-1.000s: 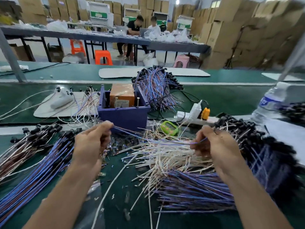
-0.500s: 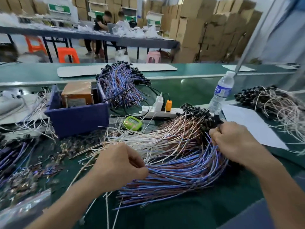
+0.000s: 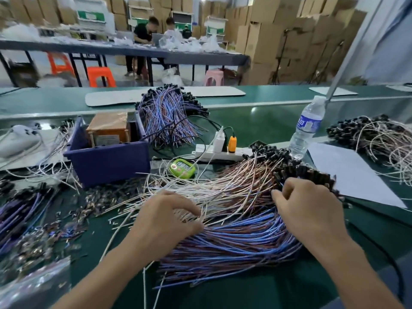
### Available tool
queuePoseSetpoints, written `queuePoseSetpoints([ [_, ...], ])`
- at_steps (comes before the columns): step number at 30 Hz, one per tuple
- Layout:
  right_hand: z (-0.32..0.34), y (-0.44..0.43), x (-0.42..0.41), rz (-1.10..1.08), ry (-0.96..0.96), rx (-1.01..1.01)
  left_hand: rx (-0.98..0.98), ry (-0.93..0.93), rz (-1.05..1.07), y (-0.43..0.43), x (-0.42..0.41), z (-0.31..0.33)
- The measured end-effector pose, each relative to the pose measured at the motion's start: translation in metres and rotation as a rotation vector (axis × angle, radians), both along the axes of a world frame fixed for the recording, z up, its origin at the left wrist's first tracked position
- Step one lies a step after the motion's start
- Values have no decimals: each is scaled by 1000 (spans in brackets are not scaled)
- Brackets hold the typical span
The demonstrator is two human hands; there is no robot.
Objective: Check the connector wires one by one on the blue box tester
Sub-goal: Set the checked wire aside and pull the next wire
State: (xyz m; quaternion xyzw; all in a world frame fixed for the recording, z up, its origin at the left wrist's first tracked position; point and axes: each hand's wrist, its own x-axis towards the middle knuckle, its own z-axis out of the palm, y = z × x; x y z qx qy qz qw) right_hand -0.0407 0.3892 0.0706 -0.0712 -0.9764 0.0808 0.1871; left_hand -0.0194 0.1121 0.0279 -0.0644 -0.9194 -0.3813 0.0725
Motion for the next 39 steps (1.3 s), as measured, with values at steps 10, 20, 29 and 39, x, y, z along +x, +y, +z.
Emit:
queuePoseSetpoints([
  [10,-24,-160,-1,526,-79,-252,174,36,236,-62,12,0],
  [20,-34,-295,-5,790,-257,-414,93,146,618,-161,52,-6],
  [29,-37,-376,-12,887,-496,-375,24,320,996,-218,54,-25],
  [39,-54,-440,-41,660,-471,-367,205,239,1049,-237,46,-39],
])
